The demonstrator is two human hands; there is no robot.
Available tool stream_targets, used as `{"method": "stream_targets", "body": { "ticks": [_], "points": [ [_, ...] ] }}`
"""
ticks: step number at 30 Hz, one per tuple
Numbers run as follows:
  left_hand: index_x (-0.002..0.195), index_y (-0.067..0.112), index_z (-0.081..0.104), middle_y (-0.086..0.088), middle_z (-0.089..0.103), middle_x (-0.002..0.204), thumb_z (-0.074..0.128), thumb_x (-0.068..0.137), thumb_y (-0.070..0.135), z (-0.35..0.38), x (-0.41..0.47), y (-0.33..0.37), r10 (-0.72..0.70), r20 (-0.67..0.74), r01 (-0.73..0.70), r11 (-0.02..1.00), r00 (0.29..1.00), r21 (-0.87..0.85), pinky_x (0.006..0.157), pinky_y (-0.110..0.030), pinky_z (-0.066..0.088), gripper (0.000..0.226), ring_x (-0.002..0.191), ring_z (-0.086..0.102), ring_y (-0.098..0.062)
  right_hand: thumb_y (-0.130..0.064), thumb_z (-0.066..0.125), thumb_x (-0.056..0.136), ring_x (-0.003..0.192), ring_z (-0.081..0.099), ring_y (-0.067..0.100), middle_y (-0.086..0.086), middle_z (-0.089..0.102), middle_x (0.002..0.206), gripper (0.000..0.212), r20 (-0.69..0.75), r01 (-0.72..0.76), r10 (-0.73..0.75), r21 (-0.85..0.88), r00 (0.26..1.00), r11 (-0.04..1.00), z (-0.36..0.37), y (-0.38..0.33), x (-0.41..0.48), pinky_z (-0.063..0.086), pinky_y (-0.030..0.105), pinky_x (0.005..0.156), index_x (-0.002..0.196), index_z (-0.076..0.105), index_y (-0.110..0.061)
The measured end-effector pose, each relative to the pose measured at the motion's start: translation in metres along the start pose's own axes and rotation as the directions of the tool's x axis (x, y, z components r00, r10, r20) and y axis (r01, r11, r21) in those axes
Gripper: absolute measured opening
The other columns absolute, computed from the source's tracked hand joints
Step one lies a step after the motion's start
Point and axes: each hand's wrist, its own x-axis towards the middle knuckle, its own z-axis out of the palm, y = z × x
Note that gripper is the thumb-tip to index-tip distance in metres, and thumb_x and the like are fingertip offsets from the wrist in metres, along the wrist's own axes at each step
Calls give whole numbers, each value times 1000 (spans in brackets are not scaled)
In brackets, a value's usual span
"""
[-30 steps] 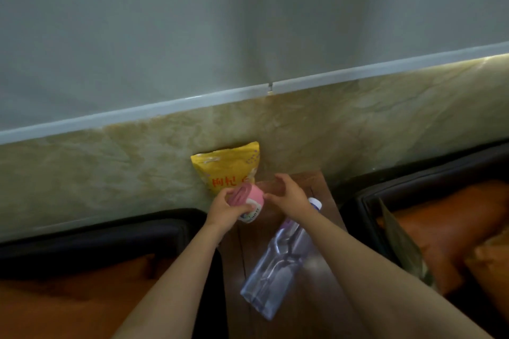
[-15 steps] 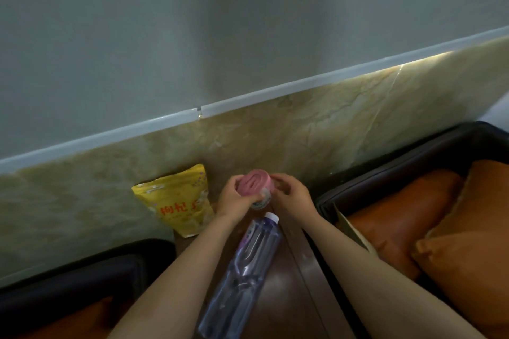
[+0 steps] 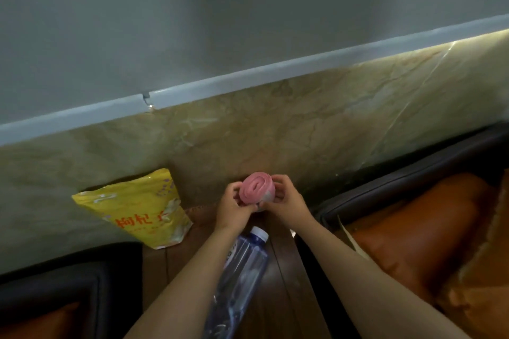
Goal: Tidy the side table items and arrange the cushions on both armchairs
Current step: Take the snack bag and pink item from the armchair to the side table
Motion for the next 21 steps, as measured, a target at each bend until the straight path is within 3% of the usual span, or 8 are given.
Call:
{"method": "stream_targets", "body": {
  "ticks": [3,7,12,15,21],
  "points": [
    [129,14,46,-7,56,129,62,76,-15,0,5,-19,-50,73,44,995,996,86,101,-38,45,62,117,54,-21,-26,79,66,105,59,12,-5,63,111,57,-57,-4,-5,-150,998,989,13,23,6,53,36,88,114,49,-31],
    [148,12,25,-4,38,145,48,85,-17,2,2,-29,-80,150,72,996,985,61,113,-40,32,73,135,37,-18,-26,75,75,115,46,18,-2,59,120,54,-146,-25,-24,-324,989,946,20,40,4,41,32,94,124,52,-27],
    [150,11,16,-9,32,152,47,91,-11,3,-5,-25,-123,149,123,992,981,7,111,-32,33,71,136,37,-21,-24,73,79,121,42,22,0,56,127,58,-134,-26,-21,-341,991,940,17,37,-1,38,33,96,132,50,-23],
    [150,8,12,-12,32,151,49,94,-4,2,-12,-19,-145,100,147,989,984,-13,99,-24,35,69,134,41,-24,-21,70,82,124,41,22,2,53,132,62,-170,-50,-5,-319,985,947,13,33,-8,37,33,98,138,44,-24],
    [147,2,19,-16,35,146,57,91,-1,-12,-43,-3,-155,80,152,987,985,46,97,-25,37,68,131,42,-27,-20,70,82,128,41,23,5,48,137,69,-241,-112,45,-272,970,956,9,12,-38,40,44,104,142,38,-24]
  ]
}}
